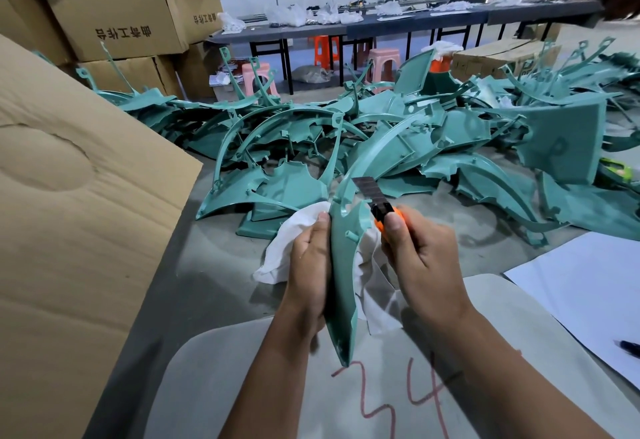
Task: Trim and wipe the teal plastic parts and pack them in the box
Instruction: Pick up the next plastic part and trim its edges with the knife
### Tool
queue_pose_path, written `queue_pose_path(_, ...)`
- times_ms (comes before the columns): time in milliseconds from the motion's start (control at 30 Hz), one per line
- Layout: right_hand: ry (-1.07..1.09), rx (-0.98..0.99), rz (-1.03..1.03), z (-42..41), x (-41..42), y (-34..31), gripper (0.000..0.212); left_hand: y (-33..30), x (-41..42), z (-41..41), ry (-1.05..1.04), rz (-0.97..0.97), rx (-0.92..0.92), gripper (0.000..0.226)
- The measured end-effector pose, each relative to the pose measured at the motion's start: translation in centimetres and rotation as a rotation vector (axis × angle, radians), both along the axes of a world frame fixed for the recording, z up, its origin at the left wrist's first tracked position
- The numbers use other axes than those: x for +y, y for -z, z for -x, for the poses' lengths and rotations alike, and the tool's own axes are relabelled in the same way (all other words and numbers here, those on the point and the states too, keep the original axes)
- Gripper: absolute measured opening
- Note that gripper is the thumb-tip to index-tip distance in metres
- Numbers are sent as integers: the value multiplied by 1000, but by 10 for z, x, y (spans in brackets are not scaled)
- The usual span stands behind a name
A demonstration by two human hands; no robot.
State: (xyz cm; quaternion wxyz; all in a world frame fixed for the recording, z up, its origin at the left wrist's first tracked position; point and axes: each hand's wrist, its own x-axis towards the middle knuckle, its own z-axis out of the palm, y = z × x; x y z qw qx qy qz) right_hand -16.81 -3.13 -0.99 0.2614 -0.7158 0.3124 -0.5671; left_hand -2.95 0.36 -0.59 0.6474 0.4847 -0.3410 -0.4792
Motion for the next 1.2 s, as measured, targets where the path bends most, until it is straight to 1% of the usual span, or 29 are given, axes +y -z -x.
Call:
queue_pose_path(100, -44, -53, -28, 1, 1, 1, 50, -5, 3, 4, 20, -8, 4, 55)
queue_pose_path(200, -75, -86, -63, 2, 0, 2, 46, -9, 6, 9, 37, 0, 33, 51)
queue_pose_path(300, -97, -102, -85, 3, 0, 2, 46, -8, 7, 8, 34, 1, 9, 48)
queue_pose_path(400, -164, -213, -145, 4, 4, 1, 49, -6, 3, -2, 14, 28, 55, 50)
queue_pose_path(433, -174, -220, -157, 5, 5, 1, 51, -6, 2, -5, 1, 34, 70, 50)
queue_pose_path(500, -127, -142, -131, 5, 4, 0, 50, -4, -1, -9, -14, 52, 88, 53)
queue_pose_path(600, -60, -56, -63, 2, 5, -4, 43, -1, -2, -6, -19, 66, 66, 62)
queue_pose_path(700, -15, 5, 24, -2, 8, -6, 39, 1, -3, -4, -31, 57, 37, 57)
queue_pose_path(767, -2, 32, 45, -3, 7, -4, 40, 2, -3, -4, -31, 48, 14, 57)
queue_pose_path(867, 42, 82, 66, -1, 3, -2, 44, 3, -3, -4, -28, 30, 17, 62)
queue_pose_path(933, 72, 118, 88, -1, 2, -1, 45, 2, -4, -4, -27, 17, 22, 61)
queue_pose_path(1033, 58, 114, 119, -1, 2, -3, 48, 1, -3, -5, -6, 15, 73, 50)
queue_pose_path(1200, 70, 99, 133, -1, 3, -3, 46, -1, -2, -4, 7, -6, 90, 49)
